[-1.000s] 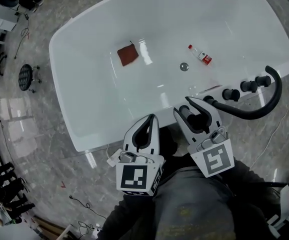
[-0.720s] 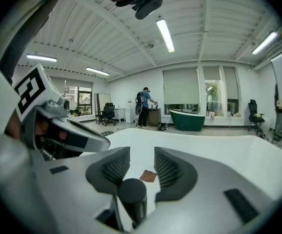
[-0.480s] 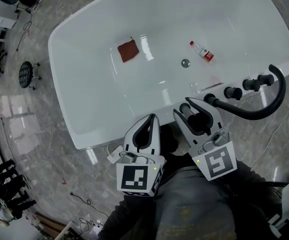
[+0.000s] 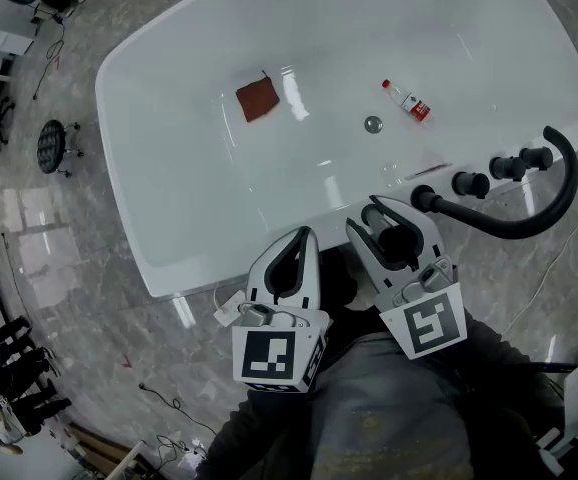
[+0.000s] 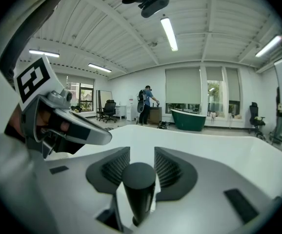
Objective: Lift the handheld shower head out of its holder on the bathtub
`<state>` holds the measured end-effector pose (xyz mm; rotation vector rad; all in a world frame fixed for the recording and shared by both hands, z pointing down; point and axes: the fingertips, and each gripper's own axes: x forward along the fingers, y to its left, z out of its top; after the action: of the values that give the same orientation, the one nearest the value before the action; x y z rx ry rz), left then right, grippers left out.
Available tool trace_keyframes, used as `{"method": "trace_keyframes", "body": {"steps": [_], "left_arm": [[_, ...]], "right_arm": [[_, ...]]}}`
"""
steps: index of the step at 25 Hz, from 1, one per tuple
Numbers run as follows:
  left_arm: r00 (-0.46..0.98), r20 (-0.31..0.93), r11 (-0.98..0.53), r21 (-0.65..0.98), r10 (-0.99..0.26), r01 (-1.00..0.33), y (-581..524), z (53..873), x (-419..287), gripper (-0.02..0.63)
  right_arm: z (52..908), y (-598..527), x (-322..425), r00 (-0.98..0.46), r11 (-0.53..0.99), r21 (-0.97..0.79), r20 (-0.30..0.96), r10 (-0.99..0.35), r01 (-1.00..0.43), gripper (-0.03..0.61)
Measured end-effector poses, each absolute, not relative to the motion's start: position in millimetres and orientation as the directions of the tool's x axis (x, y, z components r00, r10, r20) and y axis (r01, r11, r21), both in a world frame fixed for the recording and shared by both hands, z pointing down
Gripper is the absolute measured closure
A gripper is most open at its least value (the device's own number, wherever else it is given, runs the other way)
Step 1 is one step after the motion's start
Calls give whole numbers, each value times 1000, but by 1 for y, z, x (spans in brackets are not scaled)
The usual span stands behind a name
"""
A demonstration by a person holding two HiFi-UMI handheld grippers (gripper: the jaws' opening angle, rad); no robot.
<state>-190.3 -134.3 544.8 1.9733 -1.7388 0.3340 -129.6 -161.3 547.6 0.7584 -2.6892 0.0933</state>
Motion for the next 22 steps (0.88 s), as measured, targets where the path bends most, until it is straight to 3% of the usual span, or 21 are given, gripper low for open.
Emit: {"method": "trace_keyframes", "body": {"steps": [11, 13, 22], "left_arm": [[150, 505, -53, 202, -850, -978, -126, 563, -194, 611], [152, 512, -51, 205, -846, -977, -126, 564, -194, 611], [158, 509, -59, 206, -846, -977, -127, 559, -188, 611]], "right_arm": [[587, -161, -124, -753, 835, 14, 425, -502, -550, 439], [590, -161, -123, -753, 841, 30, 430, -499, -540, 480], [591, -160, -122, -749, 844, 34, 443, -493, -535, 485]]}}
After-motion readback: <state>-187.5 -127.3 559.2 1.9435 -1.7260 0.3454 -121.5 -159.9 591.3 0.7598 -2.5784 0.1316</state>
